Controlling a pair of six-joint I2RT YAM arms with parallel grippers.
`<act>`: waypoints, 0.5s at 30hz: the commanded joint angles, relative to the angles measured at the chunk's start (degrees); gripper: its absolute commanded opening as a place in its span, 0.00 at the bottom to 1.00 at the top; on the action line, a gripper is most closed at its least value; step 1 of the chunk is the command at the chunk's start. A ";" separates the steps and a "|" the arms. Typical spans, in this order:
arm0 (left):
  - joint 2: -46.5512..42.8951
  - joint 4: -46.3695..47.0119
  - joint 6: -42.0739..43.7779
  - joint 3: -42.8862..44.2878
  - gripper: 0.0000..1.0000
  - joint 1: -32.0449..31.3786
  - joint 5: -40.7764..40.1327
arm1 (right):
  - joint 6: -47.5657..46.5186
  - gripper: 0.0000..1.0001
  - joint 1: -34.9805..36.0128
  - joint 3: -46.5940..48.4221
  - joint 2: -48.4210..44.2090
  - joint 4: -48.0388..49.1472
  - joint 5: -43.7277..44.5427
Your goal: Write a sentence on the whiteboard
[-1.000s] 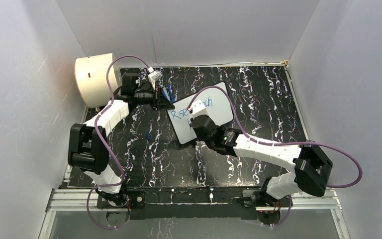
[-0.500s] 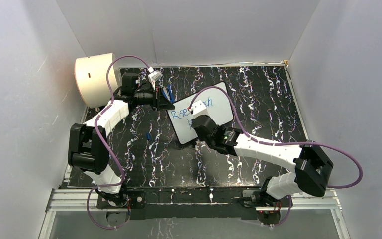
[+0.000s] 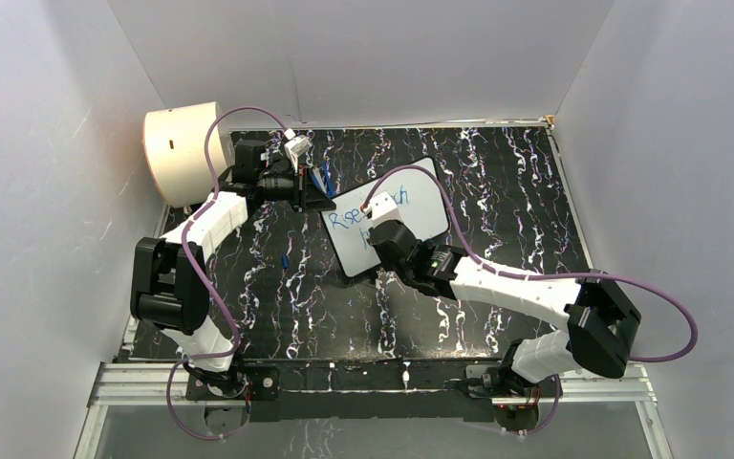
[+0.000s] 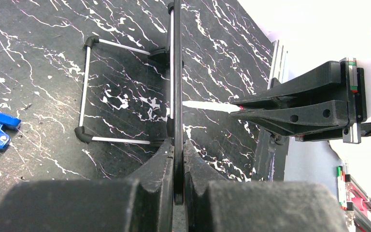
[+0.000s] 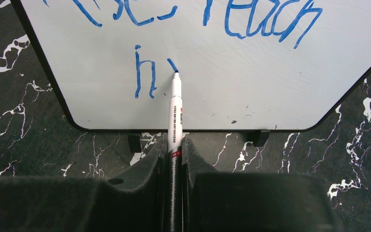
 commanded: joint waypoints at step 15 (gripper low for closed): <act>-0.87 -2.87 1.02 0.91 0.00 -1.36 0.73 | -0.08 0.00 -0.28 0.16 -1.27 1.88 -0.14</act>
